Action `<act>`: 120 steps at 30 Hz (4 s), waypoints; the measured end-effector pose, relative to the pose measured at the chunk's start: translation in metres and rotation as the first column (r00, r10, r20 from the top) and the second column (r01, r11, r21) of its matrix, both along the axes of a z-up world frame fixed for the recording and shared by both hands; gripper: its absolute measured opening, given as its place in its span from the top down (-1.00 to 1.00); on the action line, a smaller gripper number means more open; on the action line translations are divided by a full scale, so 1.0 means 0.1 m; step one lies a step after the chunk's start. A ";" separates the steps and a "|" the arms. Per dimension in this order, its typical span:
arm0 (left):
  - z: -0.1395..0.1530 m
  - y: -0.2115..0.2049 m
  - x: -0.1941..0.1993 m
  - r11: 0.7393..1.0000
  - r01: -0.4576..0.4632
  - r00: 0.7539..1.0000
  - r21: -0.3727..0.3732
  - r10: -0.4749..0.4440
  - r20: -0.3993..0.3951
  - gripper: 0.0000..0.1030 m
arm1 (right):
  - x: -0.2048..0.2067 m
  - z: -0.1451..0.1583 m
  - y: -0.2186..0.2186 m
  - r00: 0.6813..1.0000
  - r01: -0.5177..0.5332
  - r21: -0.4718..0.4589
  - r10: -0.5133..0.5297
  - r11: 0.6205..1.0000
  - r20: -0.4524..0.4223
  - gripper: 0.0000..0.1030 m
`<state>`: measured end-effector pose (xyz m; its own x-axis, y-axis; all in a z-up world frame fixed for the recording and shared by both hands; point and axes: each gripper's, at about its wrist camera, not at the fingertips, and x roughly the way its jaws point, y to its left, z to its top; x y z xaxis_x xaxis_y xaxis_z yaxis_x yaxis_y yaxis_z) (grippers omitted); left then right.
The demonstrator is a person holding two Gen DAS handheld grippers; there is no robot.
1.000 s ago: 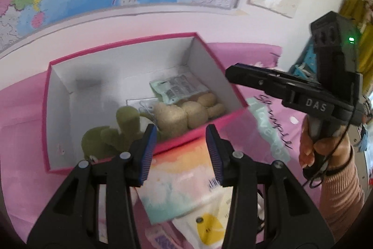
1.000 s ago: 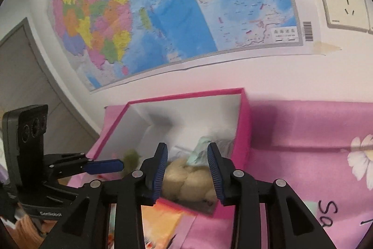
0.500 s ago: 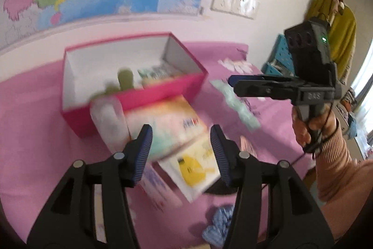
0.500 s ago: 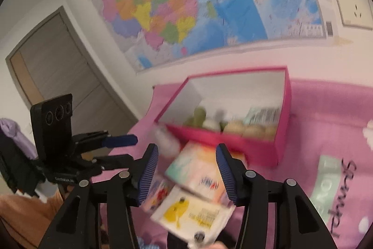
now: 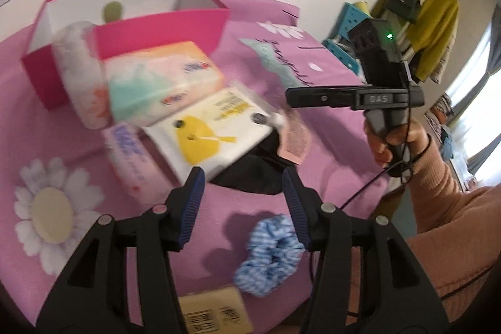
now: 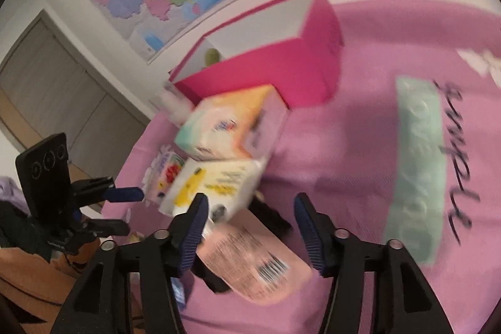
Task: Organize soft objects
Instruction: 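Grasp the peach squeeze pouch with the right tool and lift it, then carry the peach pouch over the pink box and release it inside, then grasp the floral tissue pack with the right tool and lift it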
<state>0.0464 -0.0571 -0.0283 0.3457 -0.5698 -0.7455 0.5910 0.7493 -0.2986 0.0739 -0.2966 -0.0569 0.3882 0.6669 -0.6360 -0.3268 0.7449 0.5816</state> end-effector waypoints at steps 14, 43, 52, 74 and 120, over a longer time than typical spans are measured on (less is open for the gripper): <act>-0.23 -0.79 0.17 0.992 0.102 0.994 0.069 -0.100 -0.034 0.21 | -0.52 -0.37 -0.28 0.990 0.115 0.194 -0.097 0.974 -0.101 -0.14; 0.59 -0.45 0.52 0.999 -0.036 0.994 0.017 0.034 0.106 0.52 | -0.12 0.56 0.01 0.987 0.040 0.170 -0.066 0.985 0.149 0.59; 0.72 -0.32 1.14 0.994 -0.112 0.989 -0.007 0.112 0.092 0.52 | 0.53 0.80 0.12 0.978 0.036 0.172 -0.070 0.984 0.197 0.59; 0.43 -0.41 2.06 0.951 -0.293 0.953 0.104 0.299 -0.053 0.50 | 1.49 0.54 0.20 0.981 0.143 0.059 -0.150 0.988 0.127 0.54; -0.08 1.06 0.37 0.916 -0.401 0.916 0.002 0.400 -0.028 0.22 | -0.21 0.29 1.62 0.940 -0.311 -0.071 0.318 0.948 0.123 -0.17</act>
<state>0.0831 0.0486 -0.0366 0.5248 -0.3906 -0.7564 0.2331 0.9205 -0.3136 0.0532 -0.1343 -0.0283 0.2463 0.7374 -0.6289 -0.6198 0.6187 0.4827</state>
